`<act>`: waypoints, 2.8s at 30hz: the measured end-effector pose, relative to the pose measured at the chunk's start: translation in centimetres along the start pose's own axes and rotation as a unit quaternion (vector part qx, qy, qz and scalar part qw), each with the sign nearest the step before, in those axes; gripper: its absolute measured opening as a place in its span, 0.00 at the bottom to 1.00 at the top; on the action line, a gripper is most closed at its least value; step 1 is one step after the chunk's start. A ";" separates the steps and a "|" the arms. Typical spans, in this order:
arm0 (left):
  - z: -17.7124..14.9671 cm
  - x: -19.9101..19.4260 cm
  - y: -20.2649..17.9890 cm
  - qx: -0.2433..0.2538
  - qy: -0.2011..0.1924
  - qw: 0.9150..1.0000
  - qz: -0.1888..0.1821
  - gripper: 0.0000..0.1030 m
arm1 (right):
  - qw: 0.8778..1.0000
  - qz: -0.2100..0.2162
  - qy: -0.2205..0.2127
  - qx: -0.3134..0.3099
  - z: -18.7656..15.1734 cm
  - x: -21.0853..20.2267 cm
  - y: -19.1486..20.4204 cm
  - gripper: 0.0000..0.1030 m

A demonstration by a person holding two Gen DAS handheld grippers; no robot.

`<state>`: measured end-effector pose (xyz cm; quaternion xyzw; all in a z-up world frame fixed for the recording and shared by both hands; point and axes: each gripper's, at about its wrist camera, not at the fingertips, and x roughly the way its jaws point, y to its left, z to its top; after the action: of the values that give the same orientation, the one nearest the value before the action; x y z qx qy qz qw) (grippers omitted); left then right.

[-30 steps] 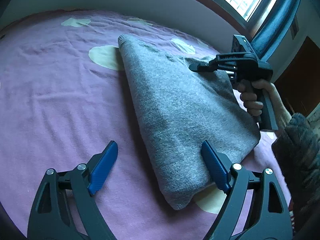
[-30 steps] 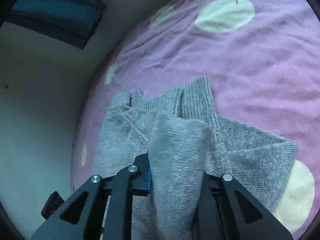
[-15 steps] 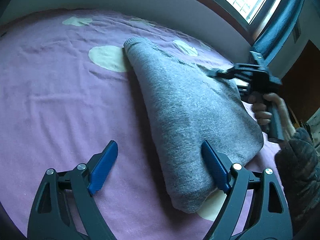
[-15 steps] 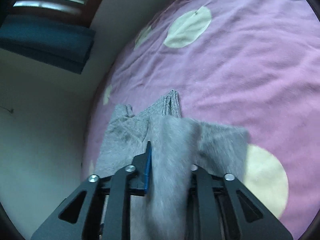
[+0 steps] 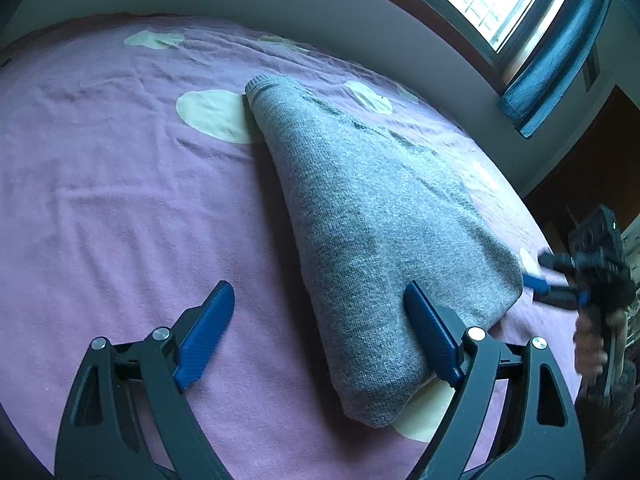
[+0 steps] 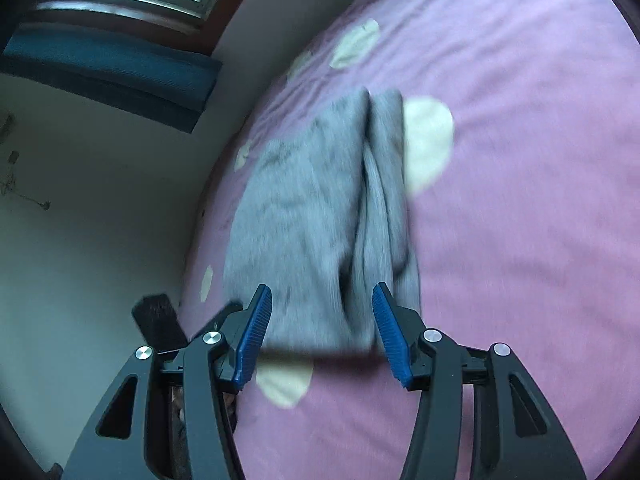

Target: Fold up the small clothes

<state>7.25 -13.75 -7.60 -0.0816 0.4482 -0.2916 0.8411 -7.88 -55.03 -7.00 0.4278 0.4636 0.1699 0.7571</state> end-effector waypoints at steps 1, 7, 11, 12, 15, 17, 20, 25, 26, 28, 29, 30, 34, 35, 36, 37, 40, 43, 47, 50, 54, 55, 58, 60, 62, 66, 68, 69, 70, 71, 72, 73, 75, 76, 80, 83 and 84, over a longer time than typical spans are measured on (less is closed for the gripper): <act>-0.1 -0.1 0.0 -0.001 0.000 1.000 -0.001 0.84 | 1.000 0.002 0.005 -0.001 -0.4 0.3 0.0 0.51; -0.2 -0.2 0.1 -0.006 -0.002 1.000 -0.007 0.84 | 1.000 -0.003 0.007 0.010 -0.6 1.7 -0.6 0.51; -0.2 -0.1 0.1 -0.006 -0.002 1.000 -0.008 0.84 | 1.000 0.014 0.001 0.014 -0.4 2.2 -0.8 0.51; -0.2 -0.1 0.1 -0.005 -0.002 1.000 -0.008 0.85 | 1.000 0.018 0.000 0.012 -0.3 2.2 -0.7 0.51; -0.2 -0.1 0.1 -0.007 -0.003 1.000 -0.010 0.85 | 1.000 -0.002 -0.013 0.010 -0.2 2.1 -0.3 0.51; -0.2 -0.1 0.1 -0.009 -0.003 1.000 -0.012 0.85 | 1.000 -0.005 -0.010 0.019 -0.6 1.8 -0.5 0.51; -0.1 -0.1 0.1 -0.010 -0.004 1.000 -0.013 0.85 | 0.999 -0.016 -0.017 0.024 -1.2 0.9 -0.6 0.51; -0.1 0.0 0.2 -0.016 -0.005 1.000 -0.019 0.86 | 0.999 -0.012 -0.018 0.039 -2.2 0.7 -1.3 0.51; -0.1 0.0 0.1 -0.016 -0.006 1.000 -0.019 0.86 | 0.999 -0.009 -0.020 0.042 -2.3 0.9 -1.4 0.51; -0.1 0.0 0.1 -0.016 -0.006 1.000 -0.019 0.86 | 0.999 0.000 -0.025 0.041 -2.5 1.1 -1.2 0.51; -0.1 0.0 0.1 -0.016 -0.007 1.000 -0.020 0.86 | 0.999 0.004 -0.027 0.039 -2.5 1.1 -1.2 0.51; -0.1 0.0 0.1 -0.017 -0.007 1.000 -0.021 0.86 | 0.999 0.007 -0.030 0.038 -2.6 1.1 -1.1 0.51; 0.0 0.1 0.1 -0.016 -0.007 1.000 -0.019 0.86 | 0.998 0.018 -0.040 0.039 -3.0 1.3 -0.8 0.51; -0.1 0.1 0.1 -0.015 -0.006 1.000 -0.019 0.86 | 0.998 0.020 -0.042 0.039 -3.0 1.3 -0.7 0.51; -0.1 0.1 0.1 -0.015 -0.006 1.000 -0.018 0.86 | 0.998 0.022 -0.046 0.040 -3.0 1.3 -0.7 0.51; -0.1 0.1 0.1 -0.015 -0.006 1.000 -0.018 0.86 | 0.998 0.022 -0.049 0.041 -3.0 1.4 -0.8 0.51; -0.1 0.1 0.0 -0.013 -0.006 1.000 -0.017 0.86 | 0.997 0.018 -0.057 0.045 -3.0 1.3 -0.8 0.51; -0.1 0.1 0.0 -0.012 -0.005 1.000 -0.017 0.87 | 0.997 0.019 -0.060 0.042 -3.0 1.3 -0.6 0.51; -0.1 0.2 0.0 -0.012 -0.005 1.000 -0.017 0.87 | 0.997 0.028 -0.059 0.034 -2.8 1.8 0.2 0.51; -0.1 0.2 -0.1 -0.012 -0.006 1.000 -0.017 0.87 | 0.997 0.034 -0.059 0.026 -2.4 2.1 0.9 0.51; -0.1 0.2 -0.1 -0.012 -0.006 1.000 -0.017 0.88 | 0.998 0.024 -0.059 0.024 -1.3 3.1 1.1 0.51; -0.1 0.2 -0.1 -0.012 -0.006 1.000 -0.017 0.88 | 0.998 0.021 -0.059 0.024 -1.1 3.3 1.2 0.51; -0.1 0.2 0.0 -0.013 -0.006 1.000 -0.019 0.88 | 0.998 0.022 -0.055 0.027 0.2 4.3 1.0 0.51; -0.1 0.2 -0.1 -0.014 -0.006 1.000 -0.020 0.88 | 0.998 0.024 -0.050 0.030 1.3 5.0 0.8 0.51; -0.1 0.2 -0.2 -0.013 -0.006 1.000 -0.019 0.88 | 0.998 0.022 -0.044 0.029 2.0 5.7 0.7 0.51; -0.1 0.0 -0.2 -0.012 -0.008 1.000 -0.019 0.88 | 0.999 -0.003 -0.033 -0.001 3.2 6.9 1.4 0.14; 0.0 -0.2 -0.2 -0.016 -0.009 1.000 -0.021 0.88 | 0.999 -0.009 -0.032 -0.008 3.5 7.1 1.7 0.10; 0.0 -0.4 -0.1 -0.021 -0.012 0.999 -0.023 0.88 | 0.999 -0.013 -0.038 -0.017 3.5 6.7 2.0 0.09; 0.1 -0.7 -0.1 -0.026 -0.016 0.999 -0.022 0.88 | 0.998 -0.013 -0.049 -0.027 3.6 5.9 2.4 0.09; 0.2 -1.1 -0.2 -0.031 -0.020 0.999 -0.022 0.88 | 0.998 -0.012 -0.057 -0.031 3.6 5.2 2.5 0.09; 0.4 -1.2 -0.2 -0.033 -0.021 0.999 -0.026 0.88 | 0.997 -0.013 -0.062 -0.032 3.6 4.5 2.5 0.08; 0.5 -1.3 -0.4 -0.035 -0.021 0.999 -0.031 0.88 | 0.997 -0.016 -0.066 -0.034 3.6 3.9 2.2 0.08; 0.7 -1.0 -0.9 -0.029 -0.015 0.999 -0.028 0.88 | 0.997 -0.034 -0.057 -0.031 3.3 4.1 0.9 0.08; 0.7 -0.6 -1.1 -0.022 -0.011 0.999 -0.023 0.88 | 0.998 -0.039 -0.051 -0.028 3.3 4.5 0.3 0.08; -0.1 0.5 -1.5 0.003 0.003 1.000 0.000 0.88 | 0.999 -0.005 -0.032 -0.009 3.3 5.4 -1.1 0.09; -0.1 0.2 -1.3 0.002 0.000 1.000 -0.002 0.88 | 0.999 0.028 -0.027 0.009 4.3 4.9 -1.3 0.20; -0.2 0.2 -1.2 -0.001 0.000 1.000 -0.003 0.88 | 0.999 0.029 -0.035 0.007 4.8 4.6 -1.2 0.32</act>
<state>6.71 -14.79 -7.39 -0.0833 0.4482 -0.2939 0.8402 -1.61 -55.06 -9.54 0.4526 0.4253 0.1736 0.7643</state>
